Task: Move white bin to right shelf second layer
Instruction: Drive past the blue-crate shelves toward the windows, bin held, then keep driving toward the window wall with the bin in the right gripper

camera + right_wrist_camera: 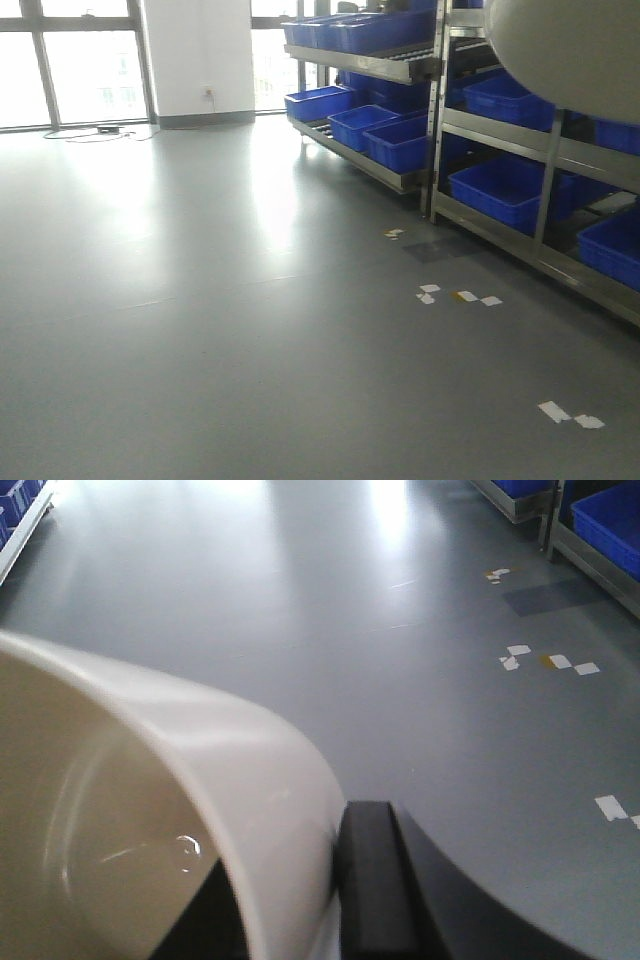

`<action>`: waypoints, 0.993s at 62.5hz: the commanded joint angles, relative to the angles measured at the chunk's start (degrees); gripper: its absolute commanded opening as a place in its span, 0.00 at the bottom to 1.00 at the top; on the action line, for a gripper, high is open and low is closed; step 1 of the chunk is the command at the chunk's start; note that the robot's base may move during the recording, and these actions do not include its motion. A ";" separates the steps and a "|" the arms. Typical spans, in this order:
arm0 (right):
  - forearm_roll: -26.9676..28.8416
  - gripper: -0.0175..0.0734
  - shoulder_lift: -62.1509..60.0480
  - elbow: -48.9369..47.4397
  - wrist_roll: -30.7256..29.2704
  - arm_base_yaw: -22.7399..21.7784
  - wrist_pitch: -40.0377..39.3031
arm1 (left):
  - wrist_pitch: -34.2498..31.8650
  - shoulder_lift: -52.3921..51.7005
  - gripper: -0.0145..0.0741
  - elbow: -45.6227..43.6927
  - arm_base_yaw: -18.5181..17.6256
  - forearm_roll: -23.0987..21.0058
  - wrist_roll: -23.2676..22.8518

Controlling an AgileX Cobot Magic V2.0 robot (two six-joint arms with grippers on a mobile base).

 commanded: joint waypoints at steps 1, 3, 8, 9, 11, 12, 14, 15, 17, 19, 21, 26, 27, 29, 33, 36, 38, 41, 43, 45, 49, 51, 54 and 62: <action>0.16 0.25 0.09 -1.78 -0.07 -0.41 -6.04 | -4.99 -0.76 0.26 1.90 -0.19 -0.29 -0.43; 0.16 0.25 0.09 -1.78 -0.07 -0.41 -6.04 | -4.99 -0.76 0.26 1.90 -0.19 -0.29 -0.43; 0.16 0.25 0.09 -1.78 -0.07 -0.41 -6.04 | -4.99 -0.76 0.26 1.90 -0.19 -0.29 -0.43; 0.16 0.25 0.09 -1.78 -0.07 -0.41 -6.04 | -4.99 -0.76 0.26 1.90 -0.19 -0.29 -0.43; 0.16 0.25 0.09 -1.78 -0.07 -0.41 -6.04 | -4.99 -0.76 0.26 1.90 -0.19 -0.29 -0.43; 0.16 0.25 0.09 -1.78 -0.07 -0.41 -6.04 | -4.99 -0.76 0.26 1.90 -0.19 -0.29 -0.43; 0.16 0.25 0.09 -1.78 -0.07 -0.41 -6.04 | -4.99 -0.76 0.26 1.90 -0.19 -0.29 -0.43; 0.16 0.25 0.09 -1.78 -0.07 -0.41 -6.04 | -4.99 -0.76 0.26 1.90 -0.19 -0.29 -0.43; 0.16 0.25 0.09 -1.78 -0.07 -0.41 -6.04 | -4.99 -0.76 0.26 1.90 -0.19 -0.29 -0.43; 0.16 0.25 0.09 -1.78 -0.07 -0.41 -6.04 | -4.99 -0.76 0.26 1.90 -0.19 -0.29 -0.43; 0.16 0.25 0.09 -1.78 -0.07 -0.41 -6.04 | -4.99 -0.76 0.26 1.90 -0.19 -0.29 -0.43; 0.16 0.25 0.09 -1.78 -0.07 -0.41 -6.04 | -4.99 -0.76 0.26 1.90 -0.19 -0.29 -0.43; 0.16 0.25 0.09 -1.78 -0.07 -0.41 -6.04 | -4.99 -0.76 0.26 1.90 -0.19 -0.29 -0.43; 0.16 0.25 0.09 -1.78 -0.07 -0.41 -6.04 | -4.99 -0.76 0.26 1.90 -0.19 -0.29 -0.43; 0.16 0.25 0.09 -1.78 -0.07 -0.41 -6.04 | -4.99 -0.76 0.26 1.90 -0.19 -0.29 -0.43; 0.16 0.25 0.09 -1.78 -0.07 -0.41 -6.04 | -4.99 -0.76 0.26 1.90 -0.19 -0.29 -0.43; 0.16 0.25 0.09 -1.78 -0.07 -0.41 -6.04 | -4.99 -0.76 0.26 1.90 -0.19 -0.29 -0.43; 0.16 0.25 0.09 -1.78 -0.07 -0.41 -6.04 | -4.99 -0.76 0.26 1.90 -0.19 -0.29 -0.43; 0.16 0.25 0.09 -1.78 -0.07 -0.41 -6.04 | -4.99 -0.76 0.26 1.90 -0.19 -0.29 -0.43; 0.16 0.25 0.09 -1.78 -0.07 -0.41 -6.04 | -4.99 -0.76 0.26 1.90 -0.19 -0.29 -0.43; 0.16 0.25 0.09 -1.78 -0.07 -0.41 -6.04 | -4.99 -0.76 0.26 1.90 -0.19 -0.29 -0.43; 0.16 0.25 0.09 -1.78 -0.07 -0.41 -6.04 | -4.99 -0.76 0.26 1.90 -0.19 -0.29 -0.43; 0.16 0.25 0.09 -1.78 -0.07 -0.41 -6.04 | -4.99 -0.76 0.26 1.90 -0.19 -0.29 -0.43; 0.16 0.25 0.09 -1.78 -0.07 -0.41 -6.04 | -4.99 -0.76 0.26 1.90 -0.19 -0.29 -0.43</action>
